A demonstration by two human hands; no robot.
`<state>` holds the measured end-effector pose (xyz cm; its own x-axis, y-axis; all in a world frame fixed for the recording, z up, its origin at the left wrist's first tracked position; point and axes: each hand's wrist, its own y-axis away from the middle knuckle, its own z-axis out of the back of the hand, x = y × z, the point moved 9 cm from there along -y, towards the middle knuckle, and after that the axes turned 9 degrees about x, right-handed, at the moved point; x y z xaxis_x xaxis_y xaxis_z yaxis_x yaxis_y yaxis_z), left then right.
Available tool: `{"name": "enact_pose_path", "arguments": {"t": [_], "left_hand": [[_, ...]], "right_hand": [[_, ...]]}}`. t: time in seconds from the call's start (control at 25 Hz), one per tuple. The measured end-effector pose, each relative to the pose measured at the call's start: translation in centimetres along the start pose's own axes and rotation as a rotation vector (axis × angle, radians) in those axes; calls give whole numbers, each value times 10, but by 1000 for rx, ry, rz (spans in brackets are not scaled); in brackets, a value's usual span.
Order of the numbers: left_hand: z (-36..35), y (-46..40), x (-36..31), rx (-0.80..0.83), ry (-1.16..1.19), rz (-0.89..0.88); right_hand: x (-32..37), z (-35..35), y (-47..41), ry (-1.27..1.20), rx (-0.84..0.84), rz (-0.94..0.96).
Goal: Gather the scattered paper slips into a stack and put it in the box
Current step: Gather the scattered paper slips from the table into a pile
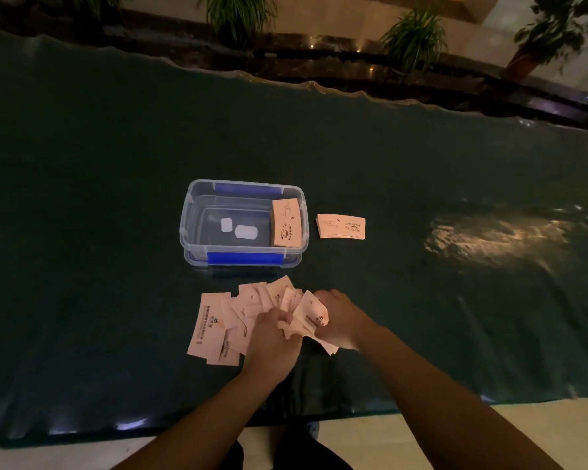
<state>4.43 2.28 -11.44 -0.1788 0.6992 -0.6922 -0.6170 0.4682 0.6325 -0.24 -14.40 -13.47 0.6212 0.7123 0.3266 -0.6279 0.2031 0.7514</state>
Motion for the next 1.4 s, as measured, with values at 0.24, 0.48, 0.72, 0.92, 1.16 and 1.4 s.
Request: {"name": "enact_pose_path", "arguments": {"t": [0.24, 0.48, 0.72, 0.92, 1.16, 1.4], "left_hand": [[24, 0, 18, -95, 98, 4], [29, -11, 20, -14, 148, 56], [3, -17, -4, 125, 49, 8], [-24, -14, -13, 176, 39, -32], [-36, -2, -24, 237, -10, -86], [-27, 6, 15, 287, 84, 67]], "right_hand": [[-24, -14, 2, -356, 31, -68], [-36, -27, 5, -1042, -30, -124], [-24, -32, -4, -1080, -91, -200], [-21, -35, -3, -1069, -144, -253], [-41, -39, 1, -1095, -126, -296], [-63, -36, 10, -1270, -82, -297]]}}
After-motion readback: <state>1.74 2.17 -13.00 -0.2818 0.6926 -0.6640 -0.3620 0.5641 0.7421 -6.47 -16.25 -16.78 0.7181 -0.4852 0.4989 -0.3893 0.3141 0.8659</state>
